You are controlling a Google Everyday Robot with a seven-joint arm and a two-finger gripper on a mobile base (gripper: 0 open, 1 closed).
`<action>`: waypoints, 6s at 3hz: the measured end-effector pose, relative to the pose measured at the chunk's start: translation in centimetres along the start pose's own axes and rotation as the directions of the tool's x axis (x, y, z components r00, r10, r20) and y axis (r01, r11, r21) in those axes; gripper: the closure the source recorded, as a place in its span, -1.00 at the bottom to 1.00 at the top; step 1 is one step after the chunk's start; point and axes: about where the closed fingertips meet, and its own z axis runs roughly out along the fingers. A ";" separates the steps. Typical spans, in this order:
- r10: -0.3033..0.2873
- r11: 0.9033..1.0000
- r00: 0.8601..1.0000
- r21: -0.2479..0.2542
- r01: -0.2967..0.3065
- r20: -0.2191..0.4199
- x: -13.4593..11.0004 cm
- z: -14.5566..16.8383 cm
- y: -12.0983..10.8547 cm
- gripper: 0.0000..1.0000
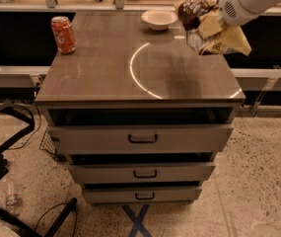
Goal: Move brown chip bag near coke can
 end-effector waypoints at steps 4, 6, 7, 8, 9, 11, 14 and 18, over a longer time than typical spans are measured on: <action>-0.171 0.984 0.968 -0.015 0.177 0.184 -10.6 3.4 3.2 1.00; -0.239 0.965 0.932 -0.038 0.259 0.271 -16.9 8.3 8.2 1.00; -0.279 0.950 0.911 -0.049 0.308 0.305 -18.8 10.3 10.8 1.00; -0.317 0.932 0.892 -0.065 0.355 0.323 -19.8 12.7 12.6 1.00; -0.344 0.923 0.883 -0.058 0.380 0.321 -20.7 15.2 13.3 1.00; -0.351 0.925 0.886 -0.034 0.378 0.304 -21.6 17.3 13.7 0.53; -0.353 0.923 0.887 -0.047 0.383 0.298 -21.4 18.2 14.5 -1.00; -0.023 1.000 0.980 0.012 0.021 0.197 -19.8 12.3 3.0 -1.00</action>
Offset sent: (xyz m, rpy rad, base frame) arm -0.0110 -0.0025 0.0347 0.0070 -0.0657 0.0502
